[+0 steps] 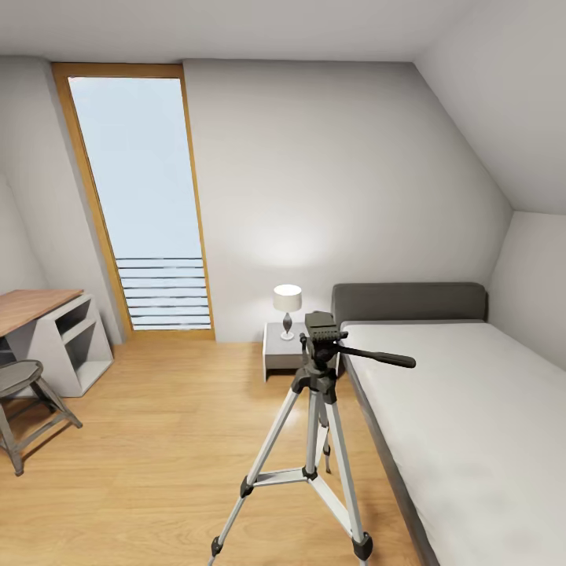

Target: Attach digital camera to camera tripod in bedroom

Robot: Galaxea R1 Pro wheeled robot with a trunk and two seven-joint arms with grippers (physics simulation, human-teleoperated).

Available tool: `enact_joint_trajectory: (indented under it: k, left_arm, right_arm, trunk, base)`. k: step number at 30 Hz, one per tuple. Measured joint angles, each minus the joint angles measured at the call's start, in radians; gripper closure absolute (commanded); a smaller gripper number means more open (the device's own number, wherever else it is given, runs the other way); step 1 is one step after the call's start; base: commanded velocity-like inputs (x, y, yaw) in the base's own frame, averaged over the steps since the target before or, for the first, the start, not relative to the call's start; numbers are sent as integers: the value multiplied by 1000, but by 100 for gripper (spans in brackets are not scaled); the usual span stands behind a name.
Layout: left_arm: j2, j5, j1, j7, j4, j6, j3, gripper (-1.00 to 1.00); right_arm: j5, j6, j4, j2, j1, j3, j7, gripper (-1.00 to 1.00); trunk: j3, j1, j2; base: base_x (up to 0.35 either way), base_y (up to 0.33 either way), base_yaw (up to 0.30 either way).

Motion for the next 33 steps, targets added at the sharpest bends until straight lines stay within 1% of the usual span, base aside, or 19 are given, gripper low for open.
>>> enact_joint_trajectory:
  k: [4,8,12,13,15,16,17,18,19,20,22,24,26,29,33]
  left_arm:
    - [3,6,0,0,0,0,0,100]
    - [5,8,0,1,0,0,1,100]
    - [6,9,0,1,0,0,1,100]
    - [15,4,0,1,-3,-14,-2,100]
    - [26,-1,0,5,-12,-17,-1,100]
    - [48,-11,-1,6,-52,-8,-4,100]
    - [55,-11,0,7,-73,-3,-5,100]
    - [77,-19,0,10,-148,74,4,100]
    - [88,-29,-1,9,-253,136,0,100]
    - [94,-31,-1,9,-262,167,3,100]
    - [108,-34,-1,9,-342,271,2,100]
    - [112,-34,-1,9,-395,314,1,100]
    - [113,-34,-1,9,-431,336,2,100]
    - [113,-35,-1,9,-454,348,1,100]
    - [114,-42,-1,8,-451,323,-1,100]
  right_arm:
    - [35,2,0,6,0,0,5,-100]
    - [45,3,0,7,0,0,6,-100]
    - [46,3,0,7,0,0,5,-100]
    - [49,-1,0,6,0,0,5,-100]
    - [52,-4,0,6,0,0,5,-100]
    - [64,-5,0,5,0,0,6,-100]
    - [69,-6,0,5,0,0,7,-100]
    - [97,-8,-1,5,0,0,9,-100]
    - [104,-9,-1,6,0,0,9,-100]
    - [106,-9,-2,7,0,-1,10,-100]
    - [113,-9,-3,10,0,-2,10,-100]
    - [116,-9,-4,13,0,-2,6,-100]
    - [118,-9,-4,19,0,-1,1,-100]
    - [118,-10,-4,32,0,-1,-2,-100]
    - [118,-12,-4,36,0,1,-3,-100]
  trunk:
    - [0,0,0]
    - [0,0,0]
    - [0,0,0]
    - [0,0,0]
    - [0,0,0]
    - [0,0,0]
    - [0,0,0]
    - [0,0,0]
    - [0,0,0]
    - [0,0,0]
    - [0,0,0]
    - [0,0,0]
    - [0,0,0]
    - [0,0,0]
    - [0,0,0]
  base:
    - [0,0,0]
    - [0,0,0]
    - [0,0,0]
    - [0,0,0]
    - [0,0,0]
    - [0,0,0]
    - [0,0,0]
    - [0,0,0]
    - [0,0,0]
    - [0,0,0]
    - [0,0,0]
    - [0,0,0]
    - [0,0,0]
    - [0,0,0]
    - [0,0,0]
